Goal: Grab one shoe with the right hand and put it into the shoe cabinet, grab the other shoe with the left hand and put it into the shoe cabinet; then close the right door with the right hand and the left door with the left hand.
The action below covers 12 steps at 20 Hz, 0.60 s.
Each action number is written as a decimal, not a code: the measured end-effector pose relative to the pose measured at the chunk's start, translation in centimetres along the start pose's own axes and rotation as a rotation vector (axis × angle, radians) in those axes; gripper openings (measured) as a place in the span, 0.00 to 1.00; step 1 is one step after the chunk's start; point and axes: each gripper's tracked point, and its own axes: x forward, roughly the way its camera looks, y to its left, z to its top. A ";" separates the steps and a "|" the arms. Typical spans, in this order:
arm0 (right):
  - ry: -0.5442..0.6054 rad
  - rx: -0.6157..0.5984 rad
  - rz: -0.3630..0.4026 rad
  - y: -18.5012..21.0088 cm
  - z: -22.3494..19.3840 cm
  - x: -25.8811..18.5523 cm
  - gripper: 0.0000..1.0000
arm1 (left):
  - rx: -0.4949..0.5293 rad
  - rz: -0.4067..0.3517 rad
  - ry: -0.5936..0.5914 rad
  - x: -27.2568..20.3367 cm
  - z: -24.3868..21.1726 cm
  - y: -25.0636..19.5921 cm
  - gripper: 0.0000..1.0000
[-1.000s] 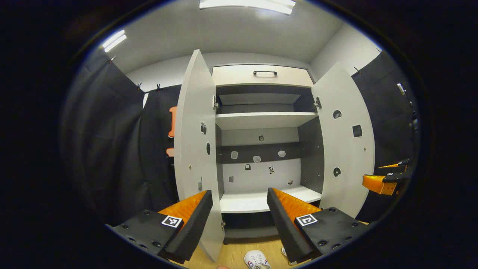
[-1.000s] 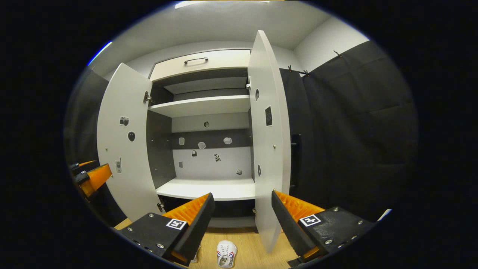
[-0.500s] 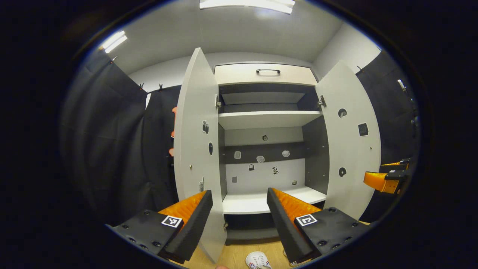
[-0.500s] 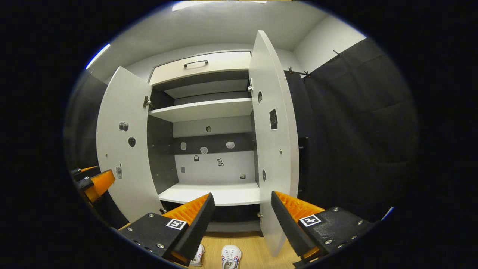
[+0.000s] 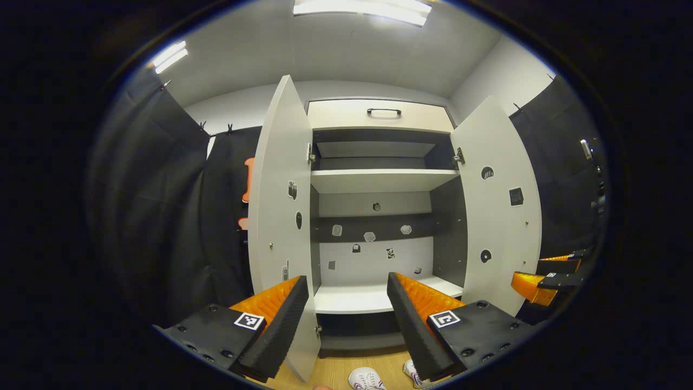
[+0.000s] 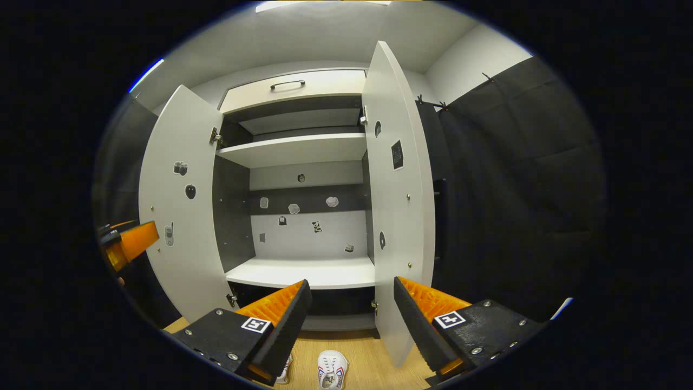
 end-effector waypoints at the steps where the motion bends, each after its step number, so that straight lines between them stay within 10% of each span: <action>1: 0.017 -0.003 -0.013 0.1 -1.4 0.1 0.94 | 0.005 -0.007 0.000 -0.1 -0.1 0.1 0.95; 12: 0.418 -0.026 -0.038 1.3 -25.9 2.7 0.94 | 0.006 0.012 0.026 -1.3 -1.7 2.4 0.95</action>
